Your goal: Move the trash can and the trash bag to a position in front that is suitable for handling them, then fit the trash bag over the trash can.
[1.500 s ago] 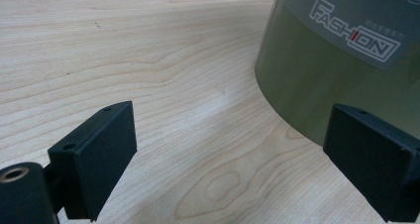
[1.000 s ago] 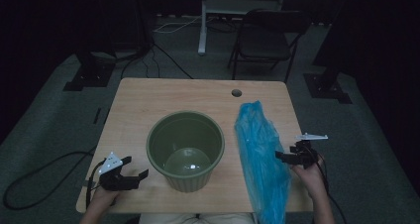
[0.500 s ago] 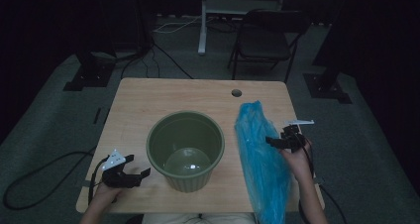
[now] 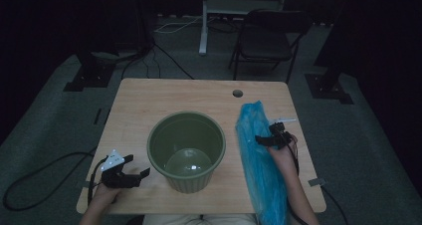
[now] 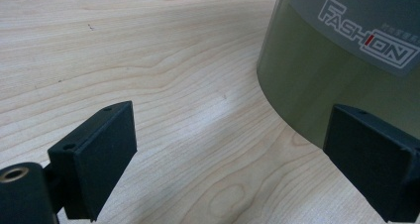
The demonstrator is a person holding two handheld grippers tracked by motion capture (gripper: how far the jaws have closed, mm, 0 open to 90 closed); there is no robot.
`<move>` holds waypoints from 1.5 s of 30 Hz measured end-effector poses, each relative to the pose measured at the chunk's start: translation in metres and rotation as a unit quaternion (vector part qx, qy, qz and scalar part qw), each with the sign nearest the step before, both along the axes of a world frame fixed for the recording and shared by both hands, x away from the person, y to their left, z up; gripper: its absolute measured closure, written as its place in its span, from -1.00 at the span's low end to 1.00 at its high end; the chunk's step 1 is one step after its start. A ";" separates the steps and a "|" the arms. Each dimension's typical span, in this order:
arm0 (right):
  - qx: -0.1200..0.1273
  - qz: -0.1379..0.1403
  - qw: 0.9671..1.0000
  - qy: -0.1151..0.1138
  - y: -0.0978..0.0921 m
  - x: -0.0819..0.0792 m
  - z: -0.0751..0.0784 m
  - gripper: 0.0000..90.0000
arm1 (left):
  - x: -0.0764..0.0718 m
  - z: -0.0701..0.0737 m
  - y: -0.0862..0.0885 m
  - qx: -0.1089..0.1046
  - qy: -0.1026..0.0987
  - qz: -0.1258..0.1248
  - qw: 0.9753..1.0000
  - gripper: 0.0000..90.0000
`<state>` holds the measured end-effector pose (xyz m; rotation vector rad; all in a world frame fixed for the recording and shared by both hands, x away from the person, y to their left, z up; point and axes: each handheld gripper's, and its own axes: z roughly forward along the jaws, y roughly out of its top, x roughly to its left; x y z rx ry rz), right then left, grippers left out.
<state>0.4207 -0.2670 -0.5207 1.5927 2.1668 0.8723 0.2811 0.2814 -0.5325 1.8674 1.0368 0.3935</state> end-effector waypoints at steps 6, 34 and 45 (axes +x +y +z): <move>-0.011 -0.020 1.000 0.008 -0.001 0.002 -0.006 -0.56 | 0.001 -0.001 -0.002 0.003 0.005 -0.001 1.000 -0.85; 0.054 0.012 0.989 -0.138 0.005 -0.034 0.028 1.00 | 0.005 -0.004 -0.008 0.013 0.006 -0.007 1.000 -0.85; 0.119 0.000 0.969 -0.217 -0.018 -0.065 0.099 1.00 | 0.010 -0.001 -0.014 0.020 -0.001 -0.017 1.000 -0.85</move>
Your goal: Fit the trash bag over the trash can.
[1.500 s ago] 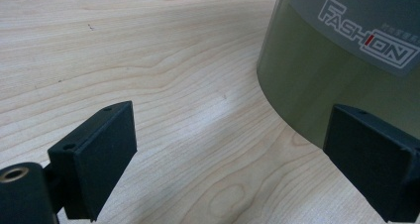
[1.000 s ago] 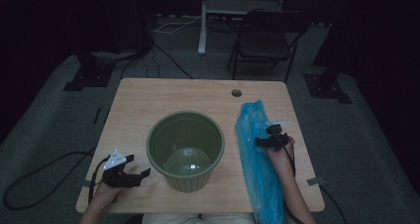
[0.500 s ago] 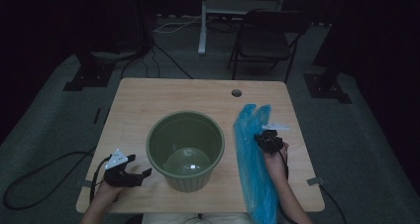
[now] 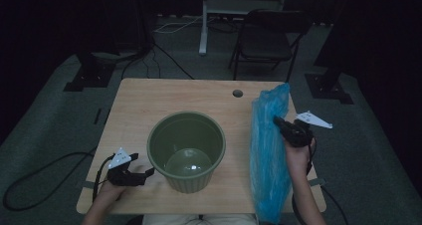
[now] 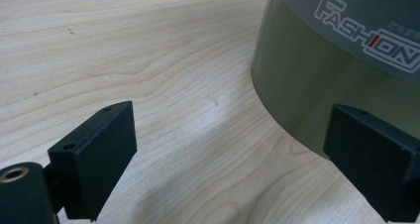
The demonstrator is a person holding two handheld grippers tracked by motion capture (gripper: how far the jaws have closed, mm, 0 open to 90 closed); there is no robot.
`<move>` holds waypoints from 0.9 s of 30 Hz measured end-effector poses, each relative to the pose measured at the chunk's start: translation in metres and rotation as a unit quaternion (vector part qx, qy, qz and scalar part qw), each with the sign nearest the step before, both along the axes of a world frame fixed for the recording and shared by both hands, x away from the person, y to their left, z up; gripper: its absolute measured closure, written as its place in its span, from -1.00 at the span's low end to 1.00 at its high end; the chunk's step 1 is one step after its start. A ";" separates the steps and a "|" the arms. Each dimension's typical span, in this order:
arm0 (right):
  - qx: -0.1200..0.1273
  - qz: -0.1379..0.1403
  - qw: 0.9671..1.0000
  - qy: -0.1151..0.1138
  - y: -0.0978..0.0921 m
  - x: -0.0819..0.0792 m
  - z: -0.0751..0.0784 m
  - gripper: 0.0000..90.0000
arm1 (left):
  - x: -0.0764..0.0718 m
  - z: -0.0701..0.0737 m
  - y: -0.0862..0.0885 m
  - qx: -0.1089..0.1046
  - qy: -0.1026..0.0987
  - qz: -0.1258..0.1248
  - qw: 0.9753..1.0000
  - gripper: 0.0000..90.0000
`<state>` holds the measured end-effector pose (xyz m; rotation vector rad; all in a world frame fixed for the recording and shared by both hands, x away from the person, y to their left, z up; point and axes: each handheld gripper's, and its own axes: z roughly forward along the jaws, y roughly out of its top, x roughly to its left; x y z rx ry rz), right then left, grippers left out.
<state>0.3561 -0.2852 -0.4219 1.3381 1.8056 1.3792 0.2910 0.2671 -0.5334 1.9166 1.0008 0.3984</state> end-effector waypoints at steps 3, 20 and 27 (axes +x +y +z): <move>0.002 0.000 0.999 -0.037 -0.002 -0.011 0.033 1.00 | 0.005 0.003 -0.001 0.000 -0.008 -0.006 1.000 -0.85; 0.085 0.031 0.987 -0.131 0.004 -0.036 0.115 1.00 | 0.025 0.004 -0.024 -0.005 -0.011 -0.030 0.999 -0.85; 0.141 0.073 0.966 -0.206 0.013 -0.052 0.173 1.00 | 0.031 0.003 -0.038 0.000 -0.007 -0.041 0.999 -0.85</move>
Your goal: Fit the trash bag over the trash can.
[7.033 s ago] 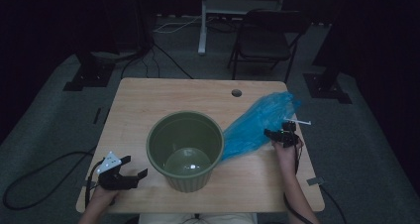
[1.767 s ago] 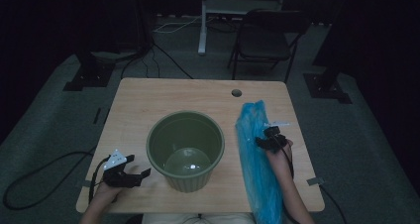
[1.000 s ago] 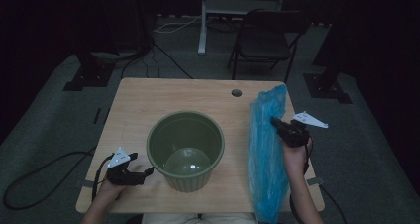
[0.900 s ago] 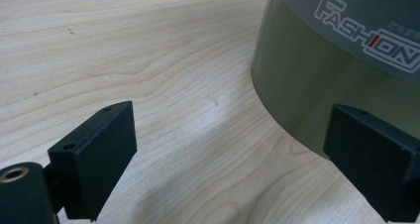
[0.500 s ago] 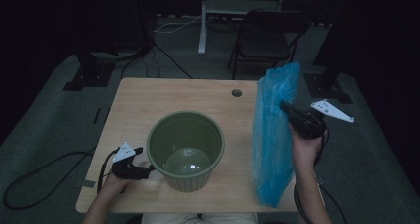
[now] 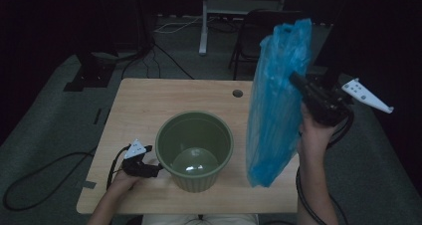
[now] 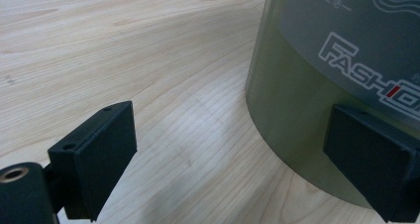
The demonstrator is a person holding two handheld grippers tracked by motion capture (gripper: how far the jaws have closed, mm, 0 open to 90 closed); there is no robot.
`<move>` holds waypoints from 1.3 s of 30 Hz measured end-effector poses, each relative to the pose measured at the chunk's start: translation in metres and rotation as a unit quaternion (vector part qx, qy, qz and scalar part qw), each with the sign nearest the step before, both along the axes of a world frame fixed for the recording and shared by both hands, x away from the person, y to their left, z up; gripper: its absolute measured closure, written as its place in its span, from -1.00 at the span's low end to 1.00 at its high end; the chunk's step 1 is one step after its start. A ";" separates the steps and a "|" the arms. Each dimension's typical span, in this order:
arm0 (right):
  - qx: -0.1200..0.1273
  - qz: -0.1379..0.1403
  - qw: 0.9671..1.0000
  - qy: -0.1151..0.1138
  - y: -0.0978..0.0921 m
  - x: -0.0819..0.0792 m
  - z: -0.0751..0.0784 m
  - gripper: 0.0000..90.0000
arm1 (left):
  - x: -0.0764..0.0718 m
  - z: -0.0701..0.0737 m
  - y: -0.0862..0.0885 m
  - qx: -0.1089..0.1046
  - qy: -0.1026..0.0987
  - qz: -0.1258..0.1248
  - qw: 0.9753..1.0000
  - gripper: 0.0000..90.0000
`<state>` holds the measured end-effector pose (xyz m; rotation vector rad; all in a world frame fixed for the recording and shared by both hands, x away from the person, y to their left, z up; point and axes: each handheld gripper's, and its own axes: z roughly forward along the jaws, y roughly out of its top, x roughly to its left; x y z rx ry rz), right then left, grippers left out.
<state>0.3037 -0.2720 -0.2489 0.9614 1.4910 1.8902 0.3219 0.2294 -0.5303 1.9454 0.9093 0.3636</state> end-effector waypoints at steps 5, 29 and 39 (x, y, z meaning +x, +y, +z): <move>0.025 0.049 0.997 -0.055 0.018 -0.010 0.047 1.00 | 0.005 -0.001 -0.013 0.012 0.003 -0.014 1.000 -0.85; -0.026 0.065 0.996 -0.058 0.128 0.053 0.015 1.00 | -0.015 -0.007 -0.003 0.013 0.019 0.006 1.000 -0.85; -0.061 0.083 0.995 0.011 0.132 0.033 -0.059 1.00 | -0.020 0.001 0.004 0.017 0.021 0.014 1.000 -0.85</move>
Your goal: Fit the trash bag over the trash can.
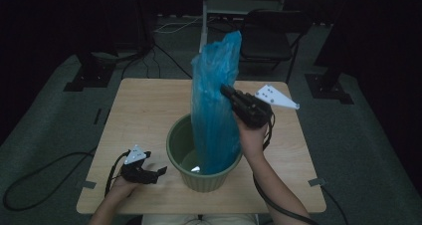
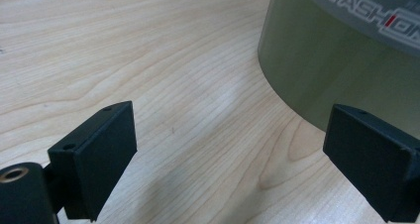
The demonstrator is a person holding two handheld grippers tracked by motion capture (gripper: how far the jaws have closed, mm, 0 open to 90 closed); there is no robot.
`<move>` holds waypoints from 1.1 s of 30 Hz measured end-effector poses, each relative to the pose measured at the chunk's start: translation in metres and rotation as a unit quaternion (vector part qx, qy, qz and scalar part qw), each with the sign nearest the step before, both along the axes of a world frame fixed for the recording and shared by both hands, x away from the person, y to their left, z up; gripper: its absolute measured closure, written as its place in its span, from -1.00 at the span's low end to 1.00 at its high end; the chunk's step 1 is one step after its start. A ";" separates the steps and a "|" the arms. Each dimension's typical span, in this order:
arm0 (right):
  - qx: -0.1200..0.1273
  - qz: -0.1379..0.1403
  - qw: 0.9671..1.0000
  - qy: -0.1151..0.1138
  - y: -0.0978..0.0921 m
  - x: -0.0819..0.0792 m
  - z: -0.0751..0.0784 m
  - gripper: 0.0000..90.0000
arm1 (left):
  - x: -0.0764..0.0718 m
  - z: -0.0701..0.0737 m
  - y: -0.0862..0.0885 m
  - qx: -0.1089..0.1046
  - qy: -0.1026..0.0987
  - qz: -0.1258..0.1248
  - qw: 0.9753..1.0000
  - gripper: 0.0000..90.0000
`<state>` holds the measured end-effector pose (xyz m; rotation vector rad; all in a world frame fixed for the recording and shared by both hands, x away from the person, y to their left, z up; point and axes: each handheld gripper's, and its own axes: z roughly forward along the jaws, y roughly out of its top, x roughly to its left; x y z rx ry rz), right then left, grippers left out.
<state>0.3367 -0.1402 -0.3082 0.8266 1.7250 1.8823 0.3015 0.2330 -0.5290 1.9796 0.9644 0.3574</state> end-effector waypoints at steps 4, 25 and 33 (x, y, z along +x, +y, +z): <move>0.002 0.023 1.000 0.020 -0.005 -0.017 -0.018 0.99 | -0.002 0.006 0.004 -0.001 -0.004 0.007 1.000 -0.85; -0.032 0.051 0.997 0.051 -0.018 -0.059 -0.064 0.92 | 0.000 0.124 -0.005 -0.017 -0.026 0.041 0.999 -0.85; -0.055 0.052 0.997 0.031 -0.011 -0.060 -0.052 0.99 | 0.015 0.185 -0.041 -0.045 -0.047 0.001 0.998 -0.85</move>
